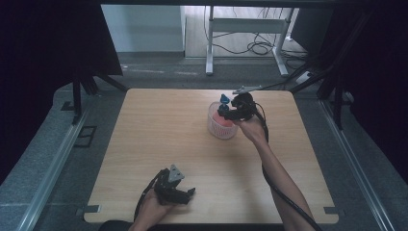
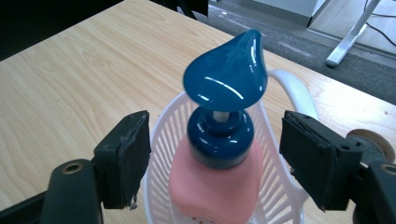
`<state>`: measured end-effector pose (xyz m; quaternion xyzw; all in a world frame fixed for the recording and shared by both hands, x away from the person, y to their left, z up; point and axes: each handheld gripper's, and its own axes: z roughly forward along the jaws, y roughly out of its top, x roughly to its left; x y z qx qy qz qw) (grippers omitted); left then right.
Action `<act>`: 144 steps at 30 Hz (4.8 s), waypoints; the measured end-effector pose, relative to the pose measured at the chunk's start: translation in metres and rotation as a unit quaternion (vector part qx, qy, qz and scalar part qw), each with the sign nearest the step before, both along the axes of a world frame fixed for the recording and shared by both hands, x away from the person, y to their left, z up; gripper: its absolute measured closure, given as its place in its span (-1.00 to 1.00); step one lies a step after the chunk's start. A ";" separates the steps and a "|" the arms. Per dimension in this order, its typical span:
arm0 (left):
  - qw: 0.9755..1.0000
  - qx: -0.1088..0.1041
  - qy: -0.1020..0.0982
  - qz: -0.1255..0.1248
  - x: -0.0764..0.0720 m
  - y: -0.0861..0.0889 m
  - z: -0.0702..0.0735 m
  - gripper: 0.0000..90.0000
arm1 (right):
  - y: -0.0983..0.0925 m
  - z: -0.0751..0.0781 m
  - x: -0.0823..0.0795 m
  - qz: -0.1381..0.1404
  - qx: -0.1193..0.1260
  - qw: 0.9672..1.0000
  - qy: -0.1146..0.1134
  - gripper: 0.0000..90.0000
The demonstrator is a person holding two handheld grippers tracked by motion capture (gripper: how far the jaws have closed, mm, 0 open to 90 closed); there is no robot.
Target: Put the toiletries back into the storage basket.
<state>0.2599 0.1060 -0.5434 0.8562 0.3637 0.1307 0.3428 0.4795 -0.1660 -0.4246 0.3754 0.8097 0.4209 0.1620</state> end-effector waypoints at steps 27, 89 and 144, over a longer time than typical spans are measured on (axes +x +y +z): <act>1.000 0.000 0.000 0.000 0.000 0.000 0.000 -0.77 | -0.007 0.011 -0.024 0.022 -0.010 1.000 0.002 -0.63; 1.000 0.000 0.000 0.001 0.000 0.000 0.000 -0.77 | -0.039 0.000 -0.085 0.043 -0.013 0.999 0.002 -0.76; 1.000 0.001 -0.001 0.003 0.000 -0.001 0.000 -0.77 | -0.101 -0.033 -0.163 0.025 -0.031 0.999 0.004 -0.85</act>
